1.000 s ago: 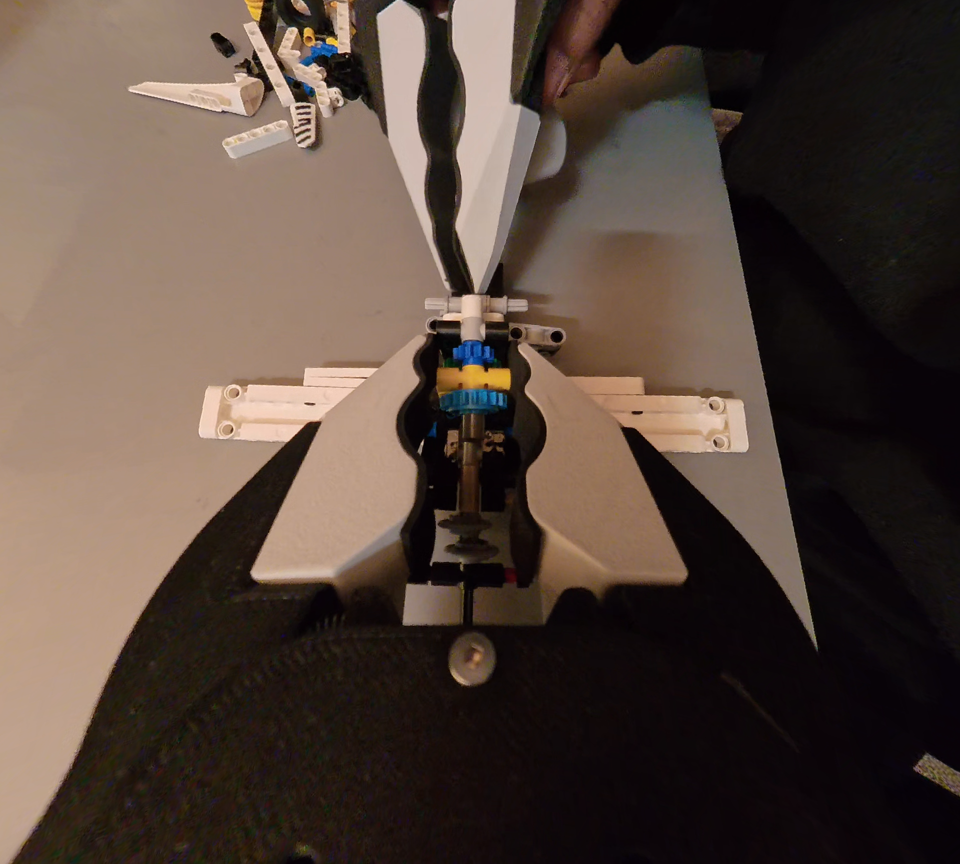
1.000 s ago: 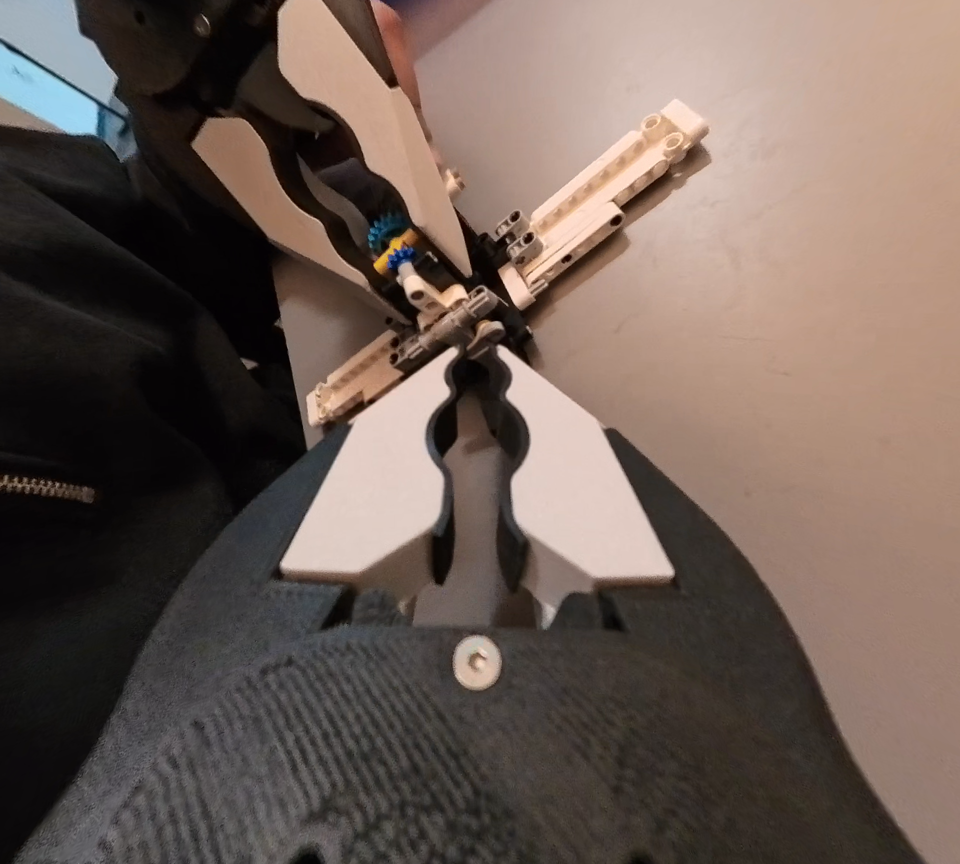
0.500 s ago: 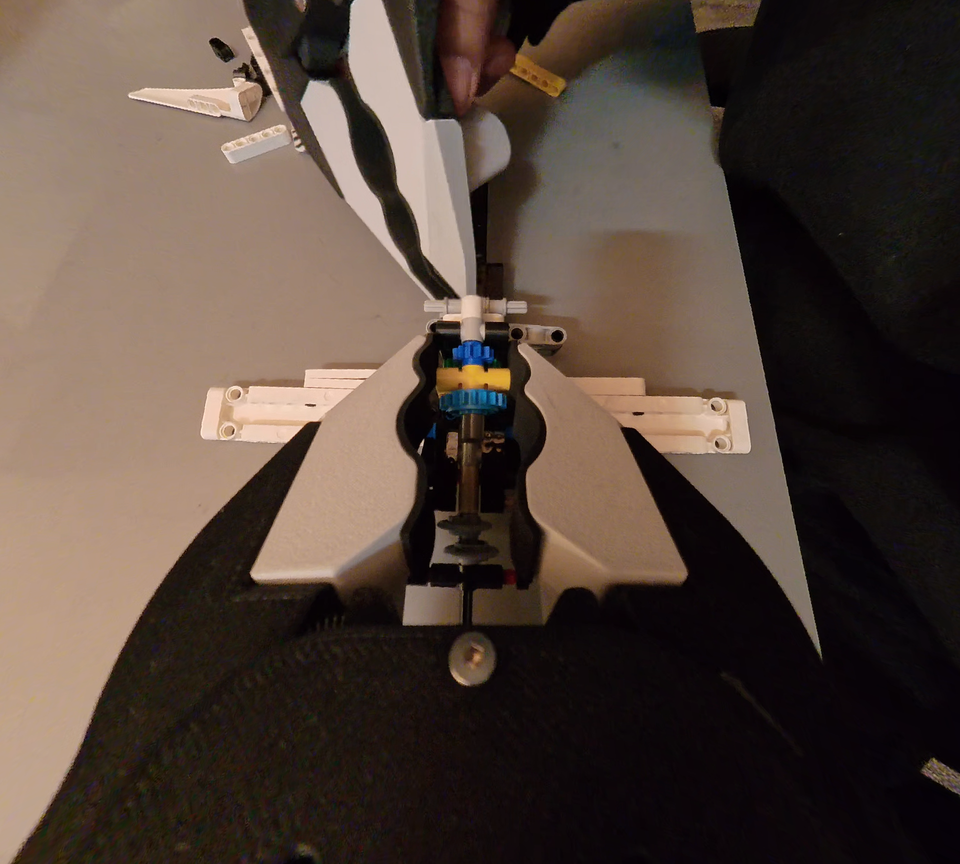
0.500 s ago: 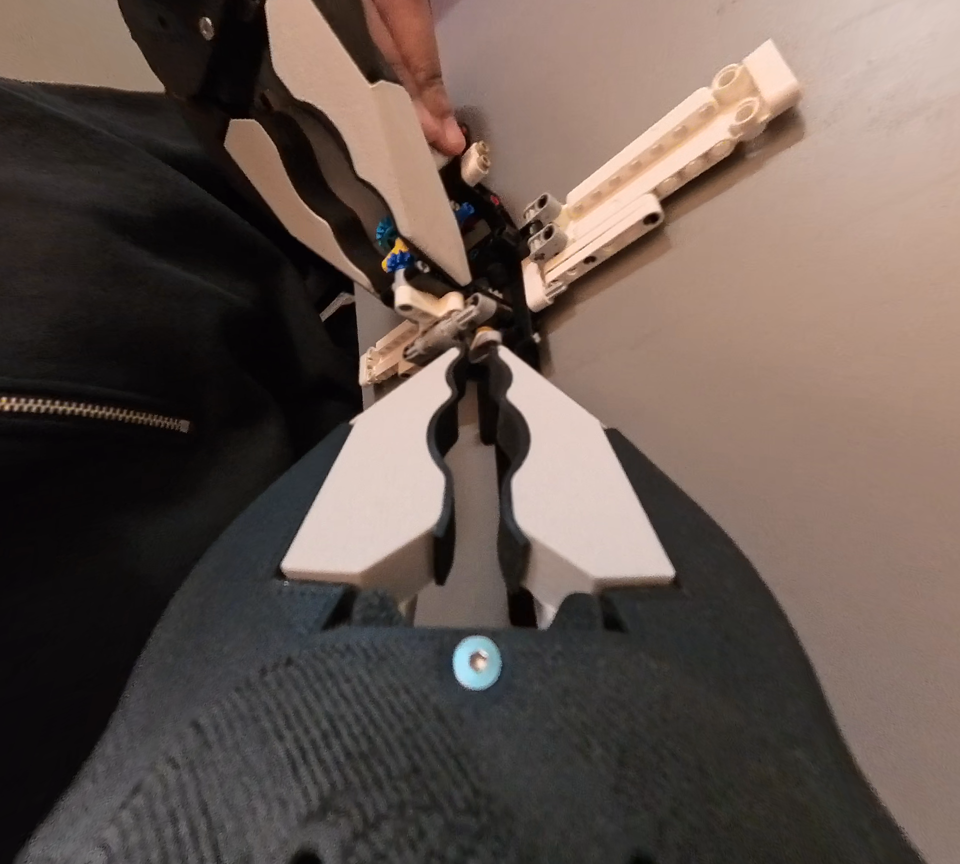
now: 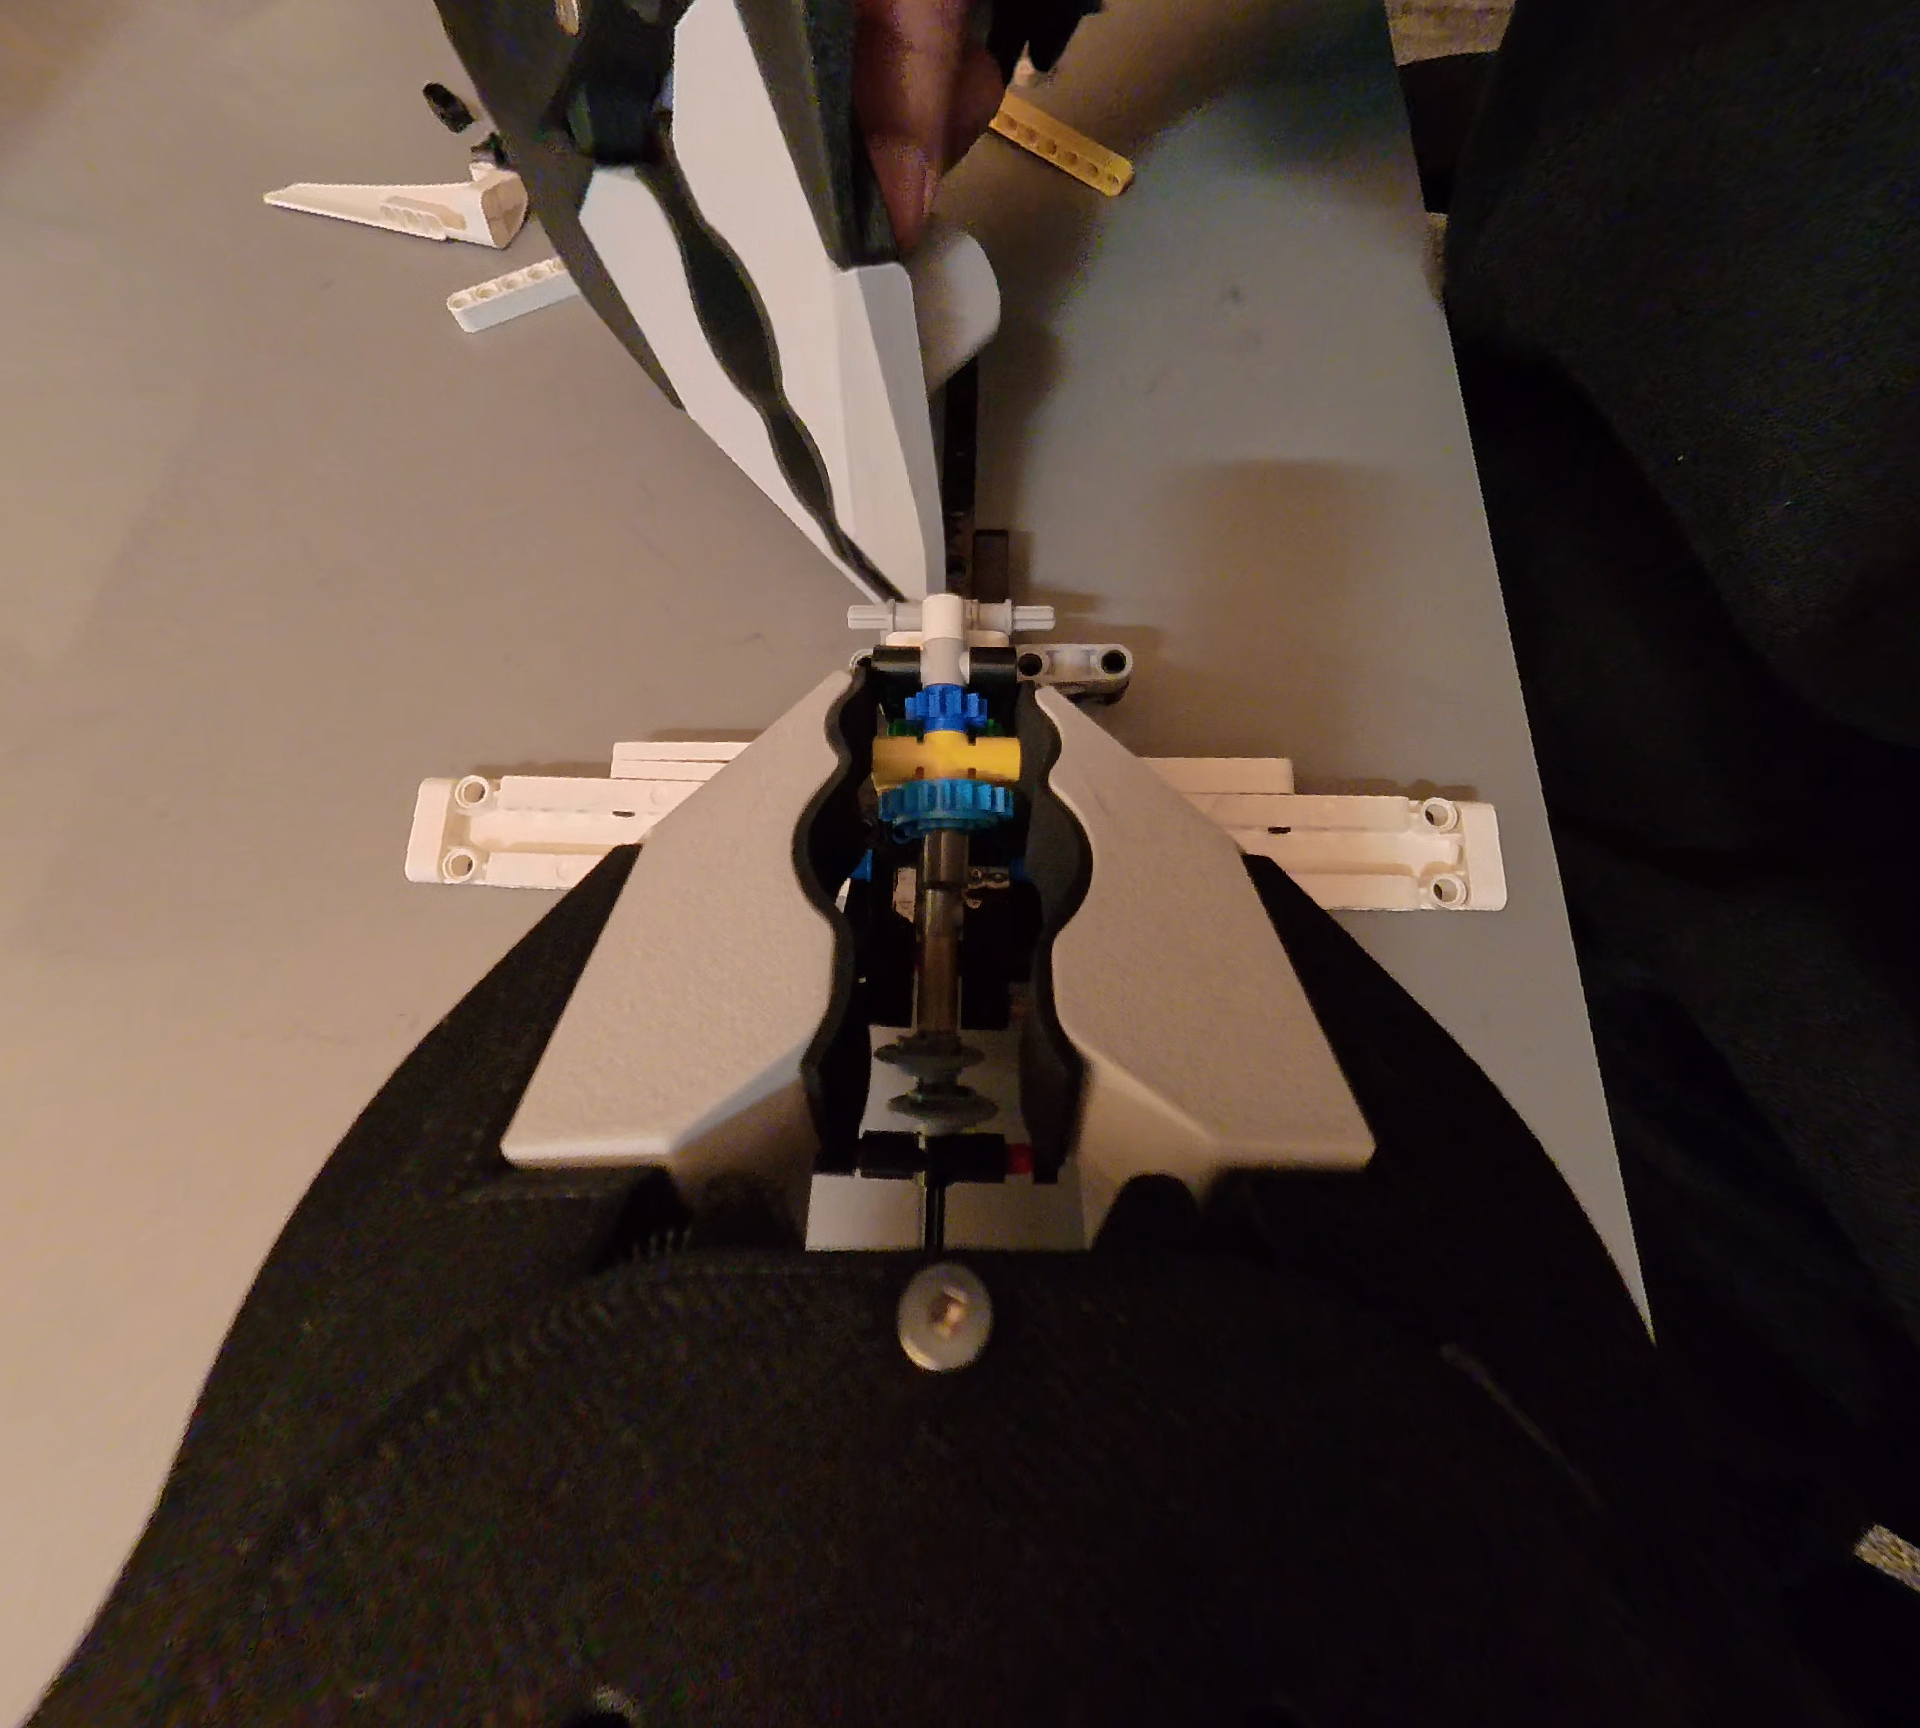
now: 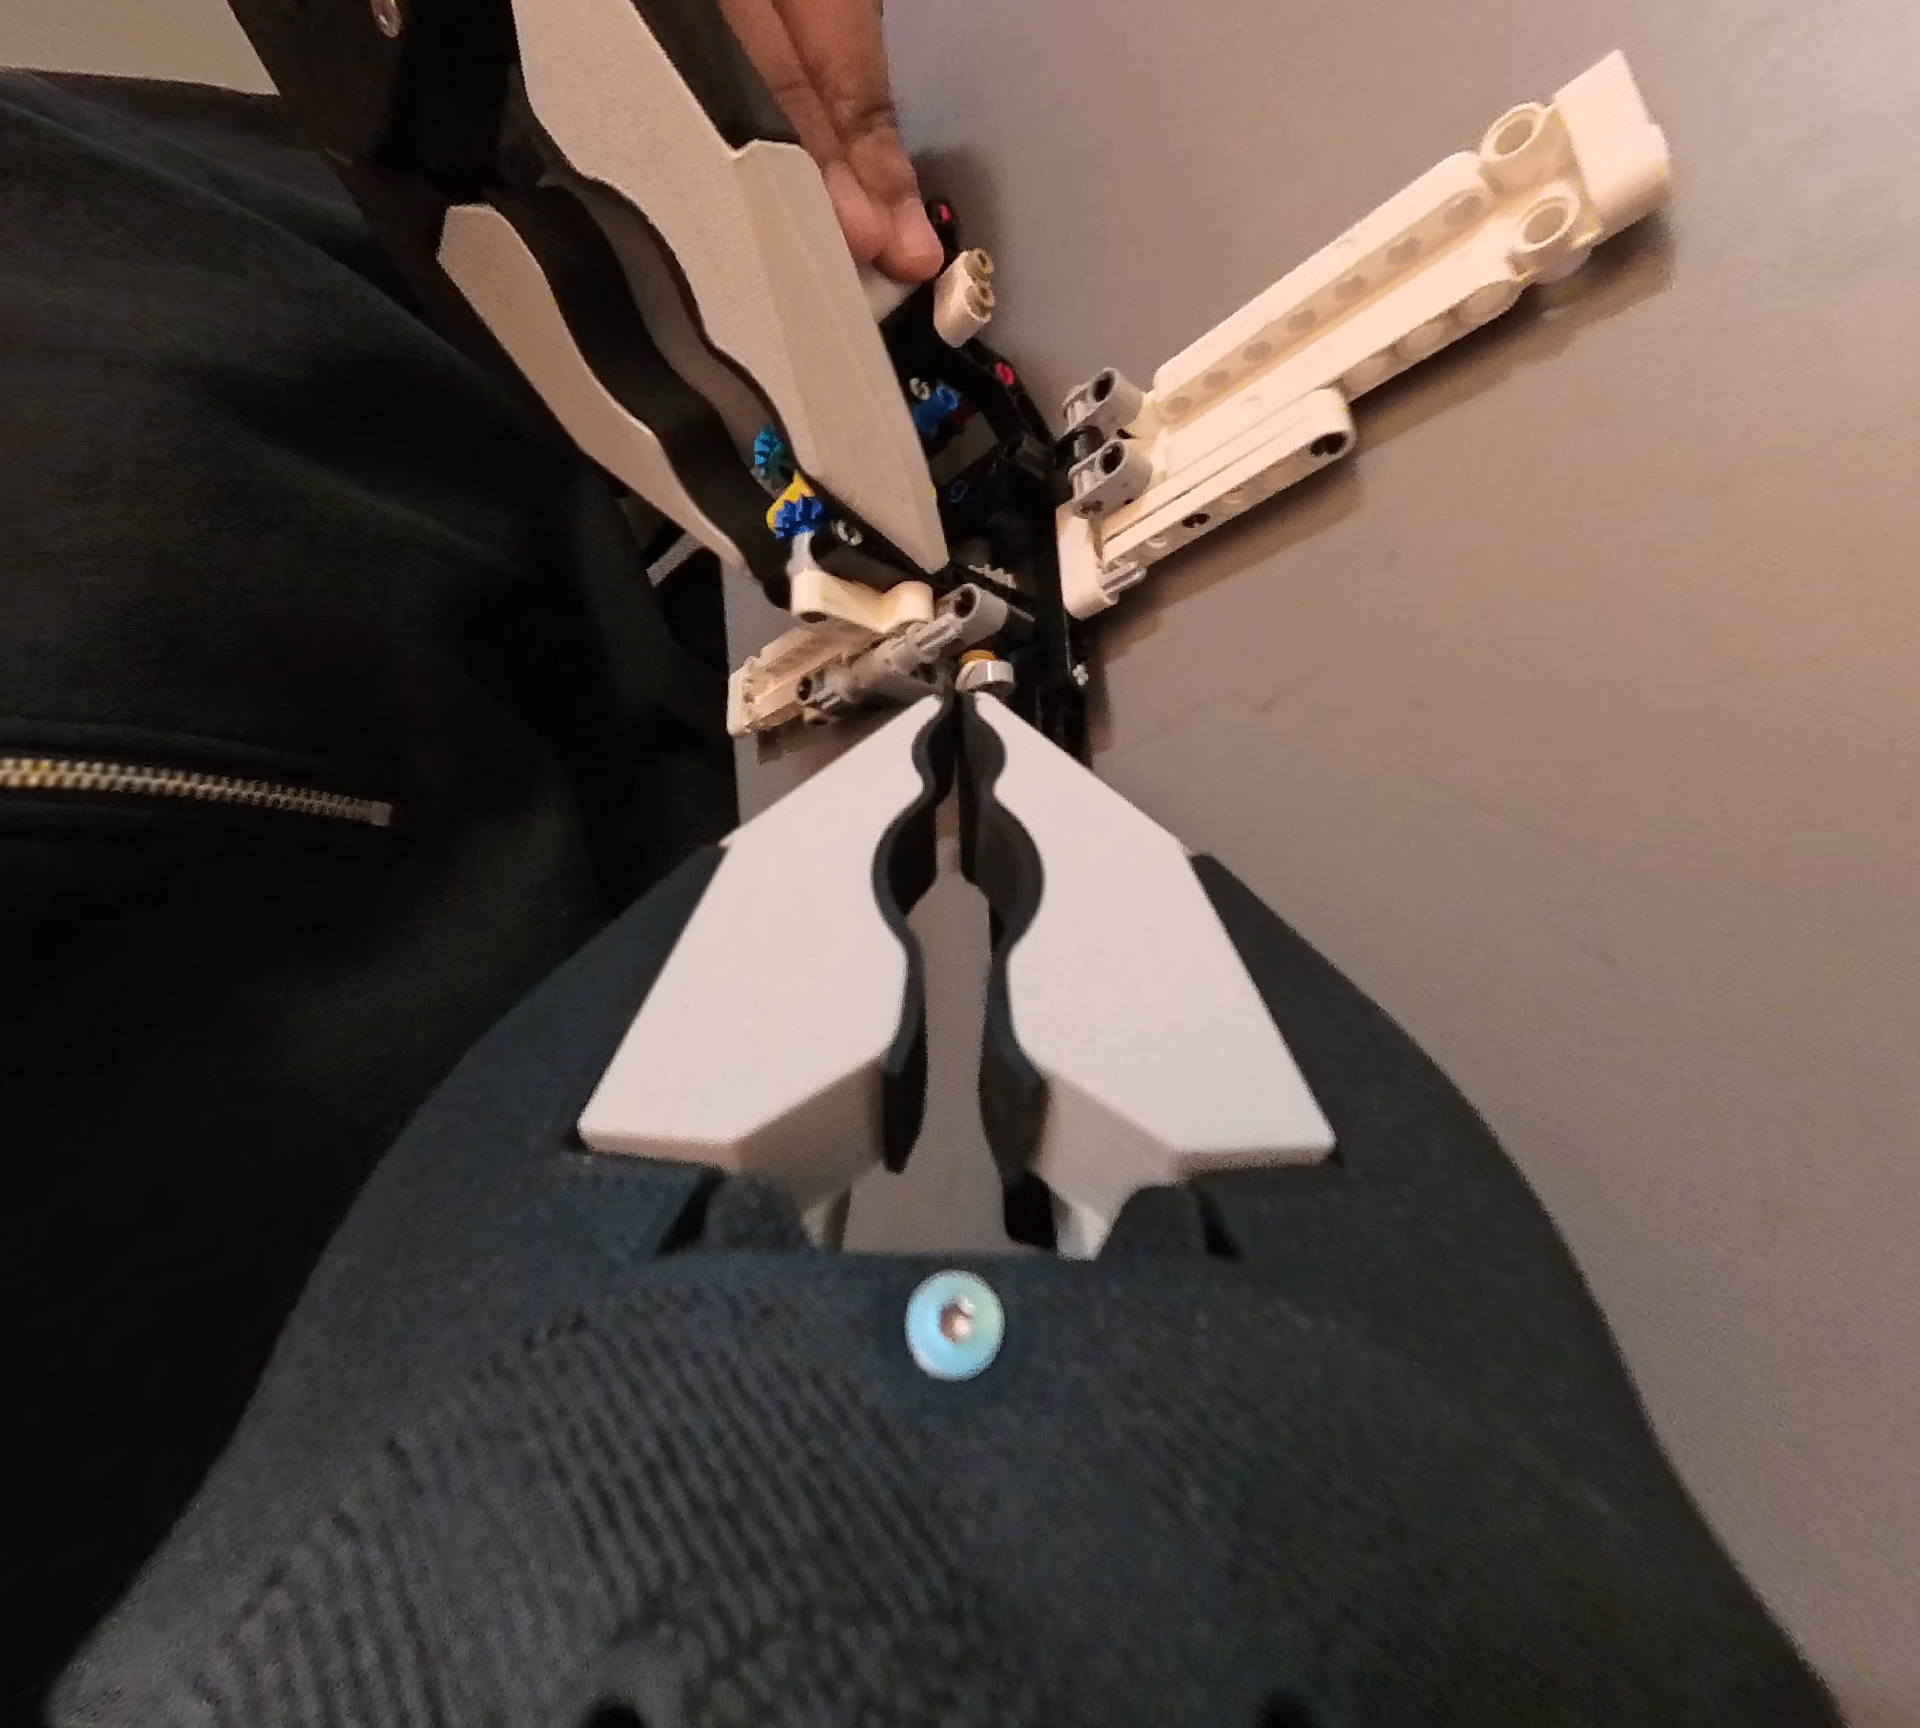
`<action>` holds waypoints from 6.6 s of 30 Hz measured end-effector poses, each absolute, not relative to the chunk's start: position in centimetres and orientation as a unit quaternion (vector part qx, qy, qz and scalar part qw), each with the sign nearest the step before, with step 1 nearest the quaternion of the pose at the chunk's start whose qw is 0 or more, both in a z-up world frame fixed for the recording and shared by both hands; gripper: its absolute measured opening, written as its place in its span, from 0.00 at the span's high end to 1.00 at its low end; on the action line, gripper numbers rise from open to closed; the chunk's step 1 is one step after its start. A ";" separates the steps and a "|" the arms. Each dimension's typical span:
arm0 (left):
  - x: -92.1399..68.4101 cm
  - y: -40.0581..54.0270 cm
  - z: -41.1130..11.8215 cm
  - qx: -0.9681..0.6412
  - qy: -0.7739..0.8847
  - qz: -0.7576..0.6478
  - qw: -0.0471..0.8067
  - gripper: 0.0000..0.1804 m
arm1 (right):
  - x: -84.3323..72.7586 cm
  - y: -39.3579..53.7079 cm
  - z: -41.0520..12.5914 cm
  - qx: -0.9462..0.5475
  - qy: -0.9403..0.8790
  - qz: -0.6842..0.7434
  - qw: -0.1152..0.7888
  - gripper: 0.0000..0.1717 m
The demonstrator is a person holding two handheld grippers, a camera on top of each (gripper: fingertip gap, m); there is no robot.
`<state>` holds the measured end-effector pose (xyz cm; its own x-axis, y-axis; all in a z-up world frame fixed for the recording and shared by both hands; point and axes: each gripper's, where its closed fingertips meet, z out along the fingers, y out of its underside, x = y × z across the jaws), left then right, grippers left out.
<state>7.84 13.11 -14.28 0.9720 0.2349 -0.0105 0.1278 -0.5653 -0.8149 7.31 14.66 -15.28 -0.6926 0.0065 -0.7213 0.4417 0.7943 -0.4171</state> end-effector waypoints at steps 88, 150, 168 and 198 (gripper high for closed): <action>8.7 13.8 -14.4 -0.890 -0.082 0.060 0.445 0.86 | 6.1 15.1 -14.1 0.110 0.888 -0.362 0.260 1.00; 8.6 13.9 -14.3 -0.884 -0.088 0.062 0.456 0.86 | 7.4 15.6 -14.7 -0.153 0.864 -0.427 -0.220 1.00; 11.7 13.2 -14.2 -0.887 -0.033 -0.041 0.459 0.86 | 9.7 14.9 -13.0 -0.050 0.831 -0.512 0.214 0.84; 11.4 13.1 -14.1 -0.875 -0.031 -0.046 0.482 0.86 | 11.2 15.7 -14.2 -0.240 0.806 -0.373 0.392 1.00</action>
